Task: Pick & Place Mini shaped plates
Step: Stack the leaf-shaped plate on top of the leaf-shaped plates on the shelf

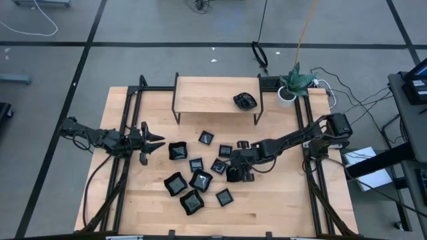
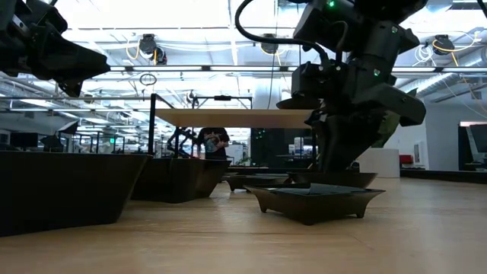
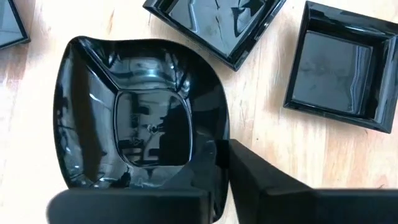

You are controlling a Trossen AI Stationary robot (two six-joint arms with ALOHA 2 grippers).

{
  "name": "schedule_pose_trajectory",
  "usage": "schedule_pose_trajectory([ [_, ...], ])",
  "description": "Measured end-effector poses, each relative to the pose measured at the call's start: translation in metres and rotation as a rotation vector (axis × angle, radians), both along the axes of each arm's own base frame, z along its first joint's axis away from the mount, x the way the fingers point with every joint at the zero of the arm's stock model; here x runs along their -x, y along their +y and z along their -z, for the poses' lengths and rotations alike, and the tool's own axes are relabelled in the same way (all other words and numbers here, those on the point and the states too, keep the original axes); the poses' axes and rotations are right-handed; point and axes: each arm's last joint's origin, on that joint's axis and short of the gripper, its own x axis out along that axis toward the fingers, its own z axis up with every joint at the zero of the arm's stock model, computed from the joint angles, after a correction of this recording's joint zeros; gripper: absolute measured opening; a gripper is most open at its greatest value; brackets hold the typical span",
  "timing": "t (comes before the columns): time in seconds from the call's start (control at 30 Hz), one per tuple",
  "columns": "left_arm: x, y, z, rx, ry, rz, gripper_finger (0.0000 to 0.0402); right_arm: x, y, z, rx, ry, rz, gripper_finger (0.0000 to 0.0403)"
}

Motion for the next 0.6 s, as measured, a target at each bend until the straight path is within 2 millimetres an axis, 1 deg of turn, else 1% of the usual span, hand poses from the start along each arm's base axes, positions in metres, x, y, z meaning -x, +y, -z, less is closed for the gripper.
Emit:
schedule_pose_trajectory([
  [0.1, 0.0, 0.0, 0.0, 0.0, 0.0, 0.0, 0.0106, 0.0, 0.0, -0.001, -0.007, -0.003, -0.003, 0.0006],
  [0.23, 0.0, 0.0, 0.0, 0.0, 0.0, 0.0, 0.0106, 0.001, 0.001, -0.005, -0.049, -0.006, -0.023, 0.0004],
  [0.3, 0.0, 0.0, 0.0, 0.0, 0.0, 0.0, 0.0106, 0.002, 0.001, -0.01, -0.056, -0.024, -0.026, 0.0002],
  [0.43, 0.0, 0.0, 0.0, 0.0, 0.0, 0.0, 0.0106, 0.007, 0.0, -0.032, -0.07, -0.097, -0.025, 0.0001],
  [0.6, 0.0, 0.0, 0.0, 0.0, 0.0, 0.0, 0.0106, 0.019, -0.004, -0.071, -0.09, -0.24, -0.008, 0.0],
])
